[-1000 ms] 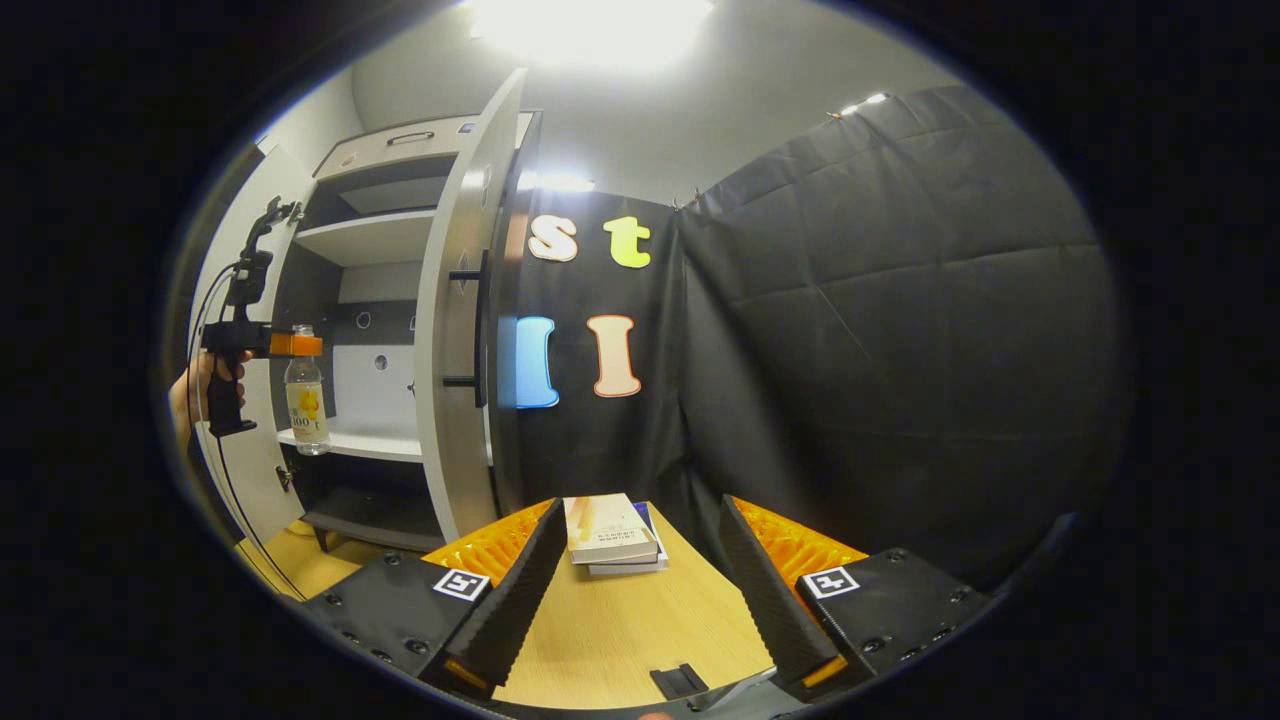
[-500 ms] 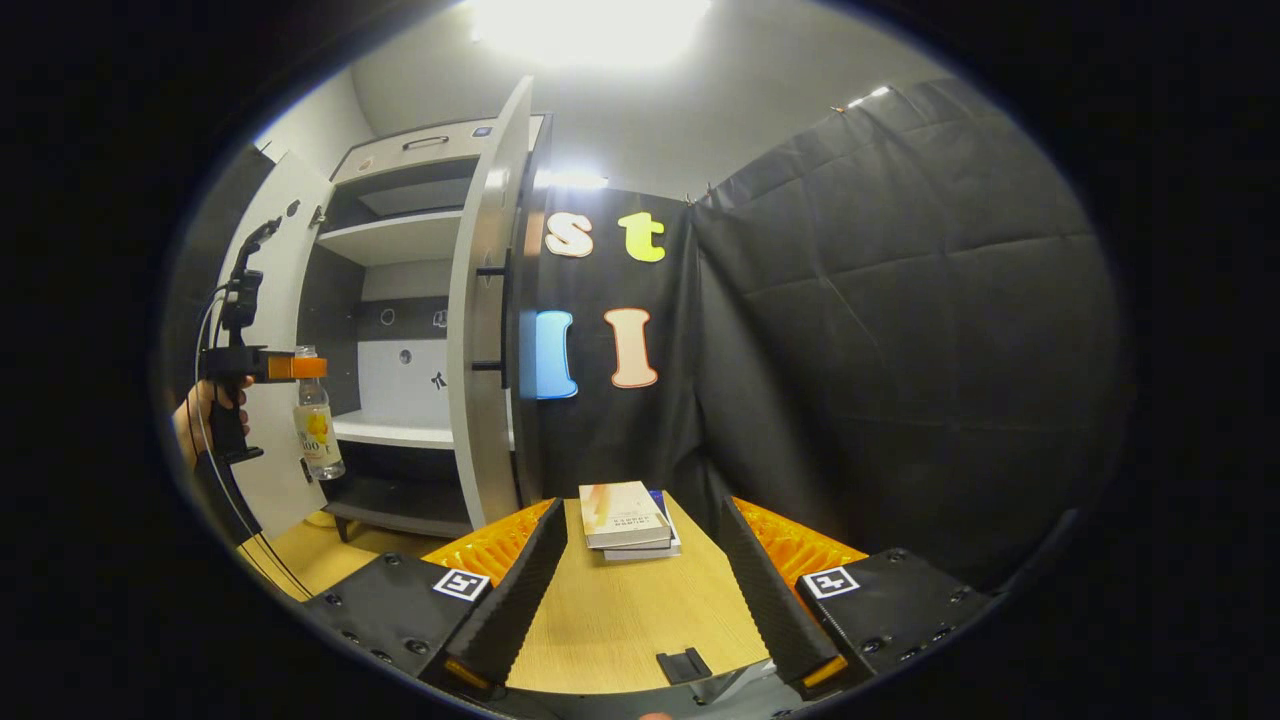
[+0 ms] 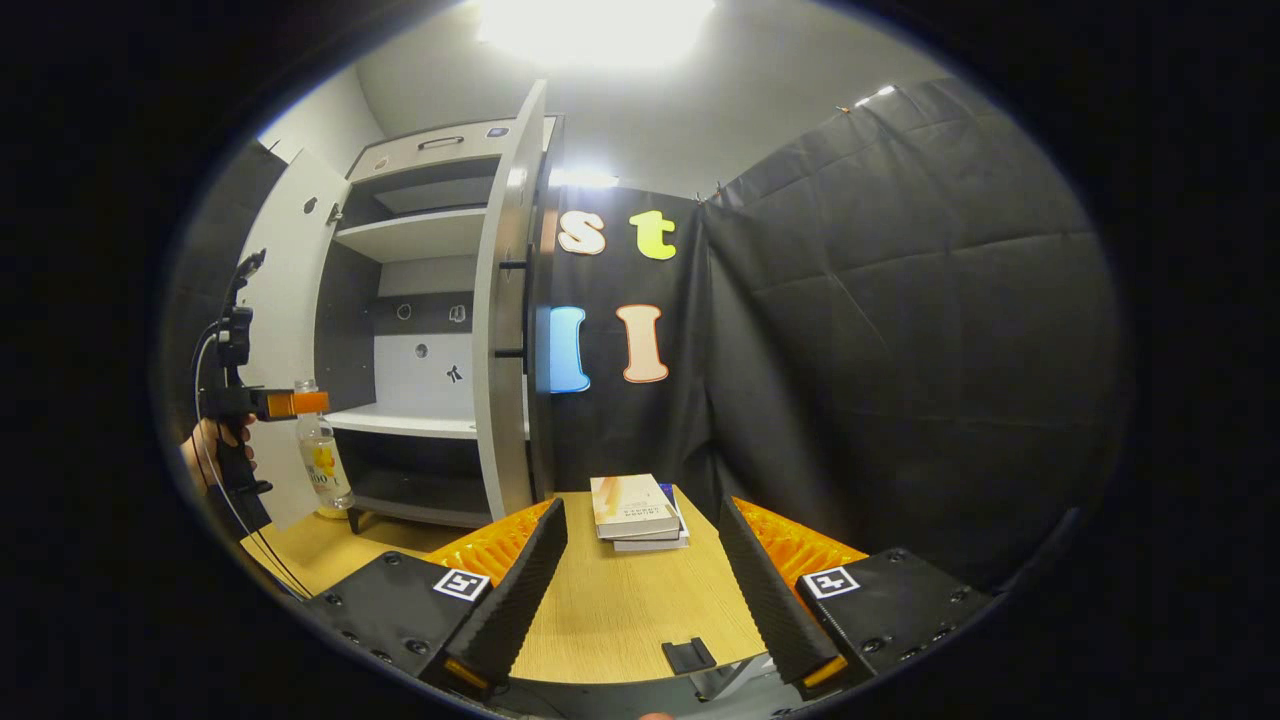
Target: Grasp the bottle in the cabinet with the left hand and place it on the coaster, then close the right door with the right hand and the left door with the left hand.
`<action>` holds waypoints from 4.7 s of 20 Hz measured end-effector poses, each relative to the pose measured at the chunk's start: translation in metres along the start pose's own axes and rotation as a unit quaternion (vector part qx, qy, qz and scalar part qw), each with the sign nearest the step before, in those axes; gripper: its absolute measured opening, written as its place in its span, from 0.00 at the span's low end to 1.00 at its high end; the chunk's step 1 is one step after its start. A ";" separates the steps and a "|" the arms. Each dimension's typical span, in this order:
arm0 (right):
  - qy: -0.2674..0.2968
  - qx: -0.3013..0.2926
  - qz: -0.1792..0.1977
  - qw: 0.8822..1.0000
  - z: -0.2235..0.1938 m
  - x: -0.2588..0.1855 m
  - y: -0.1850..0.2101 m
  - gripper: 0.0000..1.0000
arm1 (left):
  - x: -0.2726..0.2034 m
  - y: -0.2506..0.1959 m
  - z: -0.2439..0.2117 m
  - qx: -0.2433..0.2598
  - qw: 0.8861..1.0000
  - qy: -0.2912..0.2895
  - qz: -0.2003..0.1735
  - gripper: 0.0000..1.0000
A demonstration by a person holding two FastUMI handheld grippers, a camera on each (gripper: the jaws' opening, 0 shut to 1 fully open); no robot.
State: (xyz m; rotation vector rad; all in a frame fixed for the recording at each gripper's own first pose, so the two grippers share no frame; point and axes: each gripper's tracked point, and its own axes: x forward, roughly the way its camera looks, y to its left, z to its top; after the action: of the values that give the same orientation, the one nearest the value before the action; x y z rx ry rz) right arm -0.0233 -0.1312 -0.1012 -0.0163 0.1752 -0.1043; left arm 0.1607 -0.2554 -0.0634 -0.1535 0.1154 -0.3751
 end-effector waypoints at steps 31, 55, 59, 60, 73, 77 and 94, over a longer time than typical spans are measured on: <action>0.055 -0.051 -0.011 0.997 -0.040 0.004 -0.010 0.98 | -0.015 -0.014 -0.210 -0.024 0.997 0.069 0.024 0.40; 0.004 -0.006 0.040 0.999 0.030 0.041 0.004 0.93 | -0.081 -0.015 -0.120 0.011 0.997 0.043 0.063 0.77; -0.018 0.009 0.047 0.999 0.063 0.065 0.002 0.98 | -0.109 0.000 -0.081 0.014 0.995 0.037 0.087 0.77; -0.023 0.013 0.046 0.999 0.070 0.071 0.001 0.98 | -0.116 0.007 -0.073 0.018 0.995 0.038 0.093 0.77; -0.036 0.016 0.008 0.999 0.116 0.148 0.009 0.97 | -0.191 0.130 0.007 0.052 0.977 0.007 0.205 0.77; -0.030 0.017 -0.001 0.999 0.121 0.163 0.022 0.93 | -0.205 0.166 0.015 0.051 0.971 0.007 0.232 0.77; -0.026 -0.010 -0.047 0.998 0.131 0.160 0.064 0.96 | -0.208 0.271 0.016 0.025 0.968 0.005 0.250 0.77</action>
State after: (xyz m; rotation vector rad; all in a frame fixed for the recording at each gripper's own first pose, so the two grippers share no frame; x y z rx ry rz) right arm 0.1624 -0.0832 -0.0015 -0.0474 0.1234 -0.1963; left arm 0.0674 0.0732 -0.0769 -0.0685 0.1506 0.1250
